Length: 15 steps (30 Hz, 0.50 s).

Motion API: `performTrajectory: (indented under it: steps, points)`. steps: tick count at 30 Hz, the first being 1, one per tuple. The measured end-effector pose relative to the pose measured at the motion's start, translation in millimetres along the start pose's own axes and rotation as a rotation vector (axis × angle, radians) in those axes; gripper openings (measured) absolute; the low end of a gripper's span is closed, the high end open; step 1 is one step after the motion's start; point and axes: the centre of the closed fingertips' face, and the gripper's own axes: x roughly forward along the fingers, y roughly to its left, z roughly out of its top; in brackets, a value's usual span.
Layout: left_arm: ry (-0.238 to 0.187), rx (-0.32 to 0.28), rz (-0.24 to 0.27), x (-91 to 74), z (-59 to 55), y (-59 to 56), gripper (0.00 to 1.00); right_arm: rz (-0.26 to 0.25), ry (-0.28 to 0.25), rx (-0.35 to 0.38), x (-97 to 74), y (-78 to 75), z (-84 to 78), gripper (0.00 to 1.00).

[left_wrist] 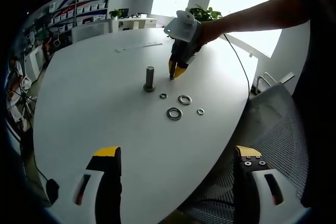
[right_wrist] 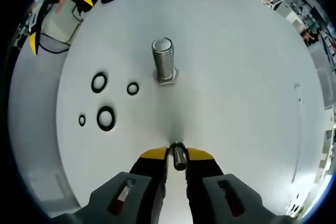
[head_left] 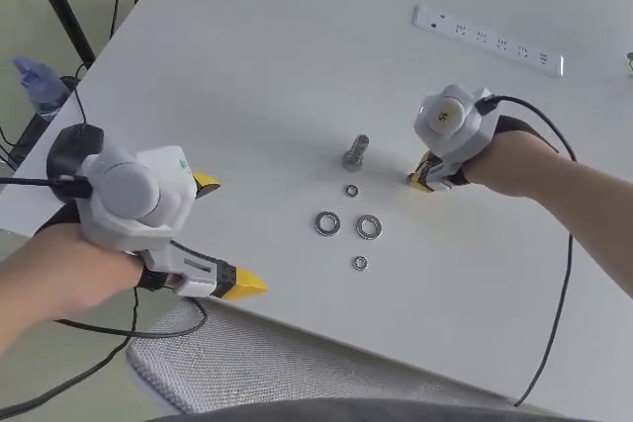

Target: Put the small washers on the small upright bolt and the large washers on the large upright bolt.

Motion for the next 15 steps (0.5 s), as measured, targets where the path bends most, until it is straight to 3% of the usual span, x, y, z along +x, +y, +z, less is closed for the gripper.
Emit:
performTrajectory:
  steps: [6, 15]
  points:
    - [-0.002, -0.005, -0.002, -0.9, -0.4, -0.7, 0.88, 0.0, -0.01, 0.001, 1.7, -5.1, 1.9, 0.17]
    - [-0.005, -0.001, -0.003, -0.8, 1.4, -1.7, 0.88, 0.015, 0.0, 0.001, -0.8, 1.5, -2.1, 0.25]
